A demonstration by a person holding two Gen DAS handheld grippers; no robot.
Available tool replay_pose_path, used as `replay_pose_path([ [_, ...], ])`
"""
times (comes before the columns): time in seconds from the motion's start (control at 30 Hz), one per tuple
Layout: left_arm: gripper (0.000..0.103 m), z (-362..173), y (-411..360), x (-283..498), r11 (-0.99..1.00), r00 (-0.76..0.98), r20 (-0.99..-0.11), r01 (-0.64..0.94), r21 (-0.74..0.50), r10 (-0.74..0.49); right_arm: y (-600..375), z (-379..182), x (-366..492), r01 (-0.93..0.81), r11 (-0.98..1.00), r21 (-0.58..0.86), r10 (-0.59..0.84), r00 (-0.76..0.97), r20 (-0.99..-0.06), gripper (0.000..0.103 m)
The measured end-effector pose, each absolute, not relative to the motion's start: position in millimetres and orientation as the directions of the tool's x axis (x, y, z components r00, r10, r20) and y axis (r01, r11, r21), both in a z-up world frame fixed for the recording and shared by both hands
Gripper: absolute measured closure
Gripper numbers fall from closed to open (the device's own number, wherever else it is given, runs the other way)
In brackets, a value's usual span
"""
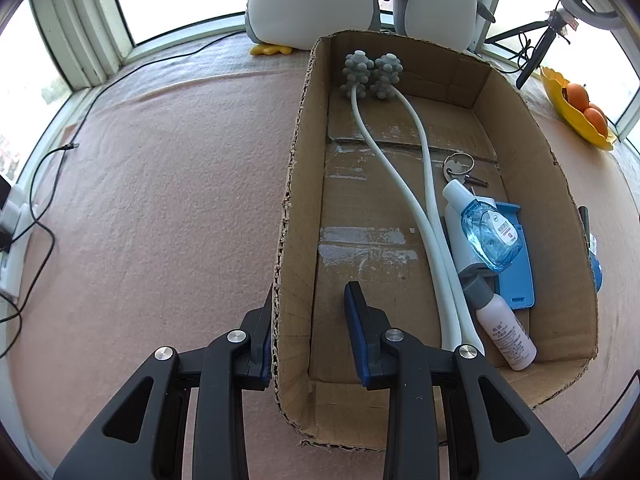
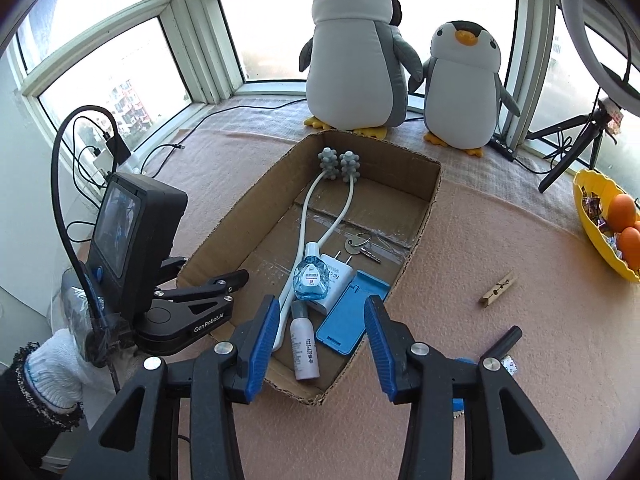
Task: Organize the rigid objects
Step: 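Withdraw the right gripper and move it toward the blue round lid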
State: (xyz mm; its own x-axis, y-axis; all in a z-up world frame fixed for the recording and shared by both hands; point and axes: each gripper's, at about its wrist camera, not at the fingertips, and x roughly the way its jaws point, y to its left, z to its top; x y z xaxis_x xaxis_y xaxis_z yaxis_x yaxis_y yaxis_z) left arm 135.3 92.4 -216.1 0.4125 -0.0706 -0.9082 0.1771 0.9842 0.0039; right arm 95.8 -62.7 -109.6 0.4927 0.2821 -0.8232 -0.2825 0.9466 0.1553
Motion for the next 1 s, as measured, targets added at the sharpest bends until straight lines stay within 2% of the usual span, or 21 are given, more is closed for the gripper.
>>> replay_pose_path([
  [0.3, 0.074, -216, 92, 133, 0.983, 0.419, -0.905, 0.181, 0.005, -0.072, -102, -48, 58, -0.189, 0.973, 0.134, 0.220, 0.574, -0.789, 0.062],
  [0.43, 0.074, -216, 91, 132, 0.980, 0.420, -0.905, 0.197, 0.018, -0.067, -123, -18, 36, -0.138, 0.985, 0.099, 0.164, 0.622, -0.766, 0.057],
  [0.57, 0.074, -216, 87, 131, 0.978, 0.427, -0.903, 0.205, 0.045, -0.048, -144, 0, 17, -0.091, 0.990, 0.110, 0.143, 0.644, -0.752, 0.056],
  [0.73, 0.074, -216, 85, 131, 0.976, 0.431, -0.902, 0.207, 0.064, -0.032, -165, -7, -2, -0.068, 0.991, 0.111, 0.129, 0.649, -0.750, 0.056],
  [1.0, 0.074, -216, 86, 131, 0.978, 0.428, -0.903, 0.199, 0.057, -0.035, -179, -56, -16, -0.111, 0.985, 0.136, 0.175, 0.626, -0.760, 0.056],
])
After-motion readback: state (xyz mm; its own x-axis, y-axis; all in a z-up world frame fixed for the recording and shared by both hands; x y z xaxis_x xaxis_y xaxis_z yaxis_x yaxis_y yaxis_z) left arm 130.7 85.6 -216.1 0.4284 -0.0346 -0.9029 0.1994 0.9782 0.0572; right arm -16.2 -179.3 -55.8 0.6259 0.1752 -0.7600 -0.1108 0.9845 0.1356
